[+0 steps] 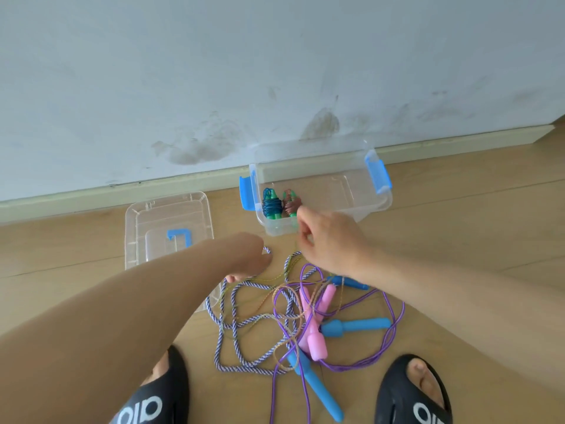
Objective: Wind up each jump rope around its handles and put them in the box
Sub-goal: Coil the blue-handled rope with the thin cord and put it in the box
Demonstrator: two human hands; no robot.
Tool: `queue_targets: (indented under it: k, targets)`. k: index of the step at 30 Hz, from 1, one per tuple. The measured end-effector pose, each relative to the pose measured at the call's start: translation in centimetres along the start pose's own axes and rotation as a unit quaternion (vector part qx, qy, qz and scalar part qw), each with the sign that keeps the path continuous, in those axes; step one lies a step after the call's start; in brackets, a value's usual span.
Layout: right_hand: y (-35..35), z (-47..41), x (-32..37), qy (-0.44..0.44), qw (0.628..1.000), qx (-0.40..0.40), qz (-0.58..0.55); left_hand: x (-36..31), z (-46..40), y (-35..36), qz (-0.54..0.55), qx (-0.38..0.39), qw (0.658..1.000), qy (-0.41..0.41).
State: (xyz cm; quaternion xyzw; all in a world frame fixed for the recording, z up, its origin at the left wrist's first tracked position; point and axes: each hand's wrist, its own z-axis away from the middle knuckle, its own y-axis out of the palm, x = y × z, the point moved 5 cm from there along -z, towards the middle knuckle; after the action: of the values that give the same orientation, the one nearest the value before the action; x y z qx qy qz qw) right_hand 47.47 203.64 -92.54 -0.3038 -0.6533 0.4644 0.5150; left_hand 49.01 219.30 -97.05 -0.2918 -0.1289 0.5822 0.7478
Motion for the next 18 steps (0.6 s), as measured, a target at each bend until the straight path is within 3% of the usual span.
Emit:
queue_targets:
  k: [5,7,11,15,18]
  targets:
    - [5.4,6.4,-1.7,0.007,0.955,0.272,0.114,-2.0,1.7,2.3,-0.073,0.018,0.997,0.012]
    - [7.3,7.9,-2.8,-0.001,0.933,0.328,0.145,-3.0,1.9,2.5,-0.083,0.018,0.996,0.024]
    - [8.6,8.1,-3.7,-0.018,0.92,0.334,0.204,-4.2,1.3,2.5,-0.09,0.028,0.995,0.038]
    - [9.2,8.1,-3.7,-0.09,0.888,0.348,0.285,-4.9,0.9,2.0,-0.097,0.034,0.994,0.045]
    - [8.5,7.0,-3.3,-0.109,0.892,0.352,0.263,-5.2,0.9,1.4,-0.098,0.028,0.994,0.048]
